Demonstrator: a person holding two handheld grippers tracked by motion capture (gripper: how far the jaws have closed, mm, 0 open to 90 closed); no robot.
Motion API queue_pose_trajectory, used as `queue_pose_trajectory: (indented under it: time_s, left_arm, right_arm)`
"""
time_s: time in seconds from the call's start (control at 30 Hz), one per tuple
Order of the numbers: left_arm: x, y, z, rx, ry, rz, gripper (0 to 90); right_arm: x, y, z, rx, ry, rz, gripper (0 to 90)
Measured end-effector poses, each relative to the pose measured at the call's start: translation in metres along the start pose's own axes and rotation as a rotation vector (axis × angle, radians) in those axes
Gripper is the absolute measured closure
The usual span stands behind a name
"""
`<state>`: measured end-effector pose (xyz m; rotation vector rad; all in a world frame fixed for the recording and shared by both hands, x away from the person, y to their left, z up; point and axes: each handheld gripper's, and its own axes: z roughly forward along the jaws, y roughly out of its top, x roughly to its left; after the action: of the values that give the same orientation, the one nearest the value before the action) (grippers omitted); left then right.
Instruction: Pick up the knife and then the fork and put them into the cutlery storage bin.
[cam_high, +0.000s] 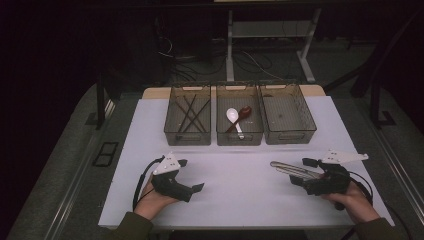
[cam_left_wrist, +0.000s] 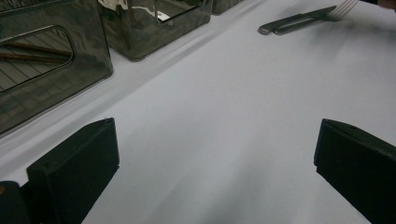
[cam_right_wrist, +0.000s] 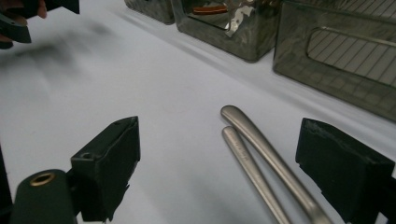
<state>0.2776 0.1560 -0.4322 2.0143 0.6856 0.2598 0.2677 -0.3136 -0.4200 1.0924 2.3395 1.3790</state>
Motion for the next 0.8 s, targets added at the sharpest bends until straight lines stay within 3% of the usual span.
queue_pose_trajectory:
  time_s: [0.37,0.8]
  left_arm:
    - [0.0,-0.001,0.001,0.005,-0.015,0.002,0.0]
    - [0.0,-0.002,0.003,0.012,-0.022,0.003,0.0]
  right_arm:
    - [-0.017,0.009,-0.013,0.051,-0.033,-0.052,13.4]
    - [-0.049,0.011,-0.025,0.045,-0.038,-0.004,14.4]
